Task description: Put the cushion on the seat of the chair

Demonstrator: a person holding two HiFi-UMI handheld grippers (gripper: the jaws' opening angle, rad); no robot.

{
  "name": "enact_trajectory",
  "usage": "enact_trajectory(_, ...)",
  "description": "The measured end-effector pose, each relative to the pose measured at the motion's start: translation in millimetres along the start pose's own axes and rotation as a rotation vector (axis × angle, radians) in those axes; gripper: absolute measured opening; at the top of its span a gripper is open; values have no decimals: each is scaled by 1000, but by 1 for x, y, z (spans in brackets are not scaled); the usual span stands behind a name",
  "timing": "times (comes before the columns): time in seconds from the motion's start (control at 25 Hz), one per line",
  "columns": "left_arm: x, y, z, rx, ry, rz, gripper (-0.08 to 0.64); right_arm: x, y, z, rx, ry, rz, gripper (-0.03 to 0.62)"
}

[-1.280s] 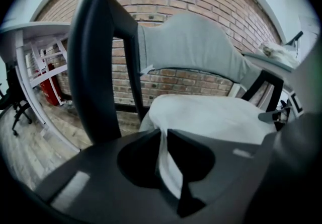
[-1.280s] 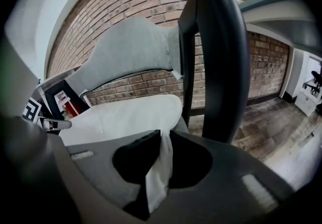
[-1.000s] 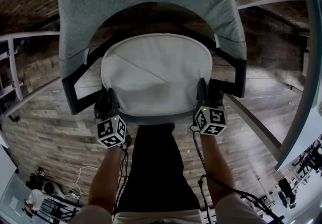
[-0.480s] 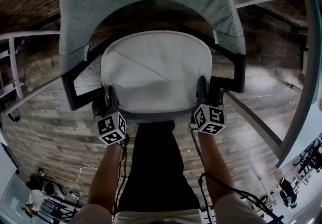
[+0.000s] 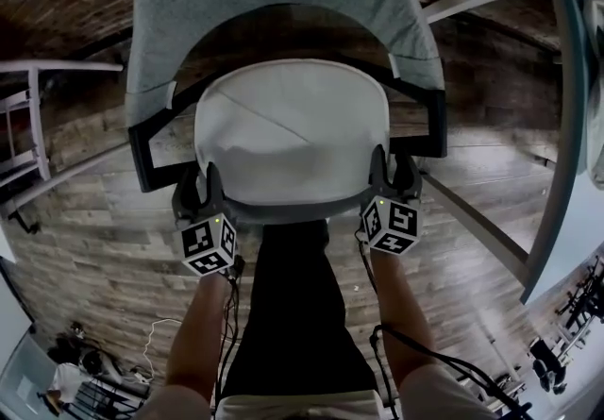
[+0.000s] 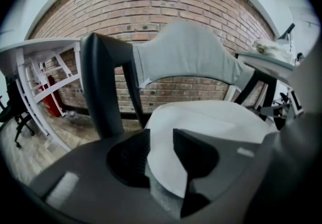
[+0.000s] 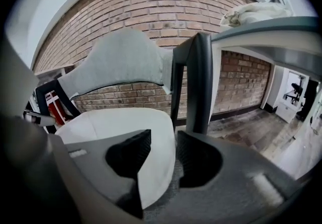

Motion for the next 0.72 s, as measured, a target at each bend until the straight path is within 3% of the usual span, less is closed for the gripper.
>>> enact_trajectory(0.32, 0, 62, 35, -50, -7, -44, 109, 24, 51, 43, -41, -54, 126, 161)
enact_trajectory(0.72, 2, 190, 163, -186, -30, -131, 109, 87, 155, 169, -124, -19, 270, 153)
Point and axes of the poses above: the fingertips, and each gripper's own axes: y backward along the fingers, x to its left, z out of its top, the point moved 5 cm from there along y, backward along the fingers, and after that the axes turned 9 degrees about z, right-handed, at the moved point
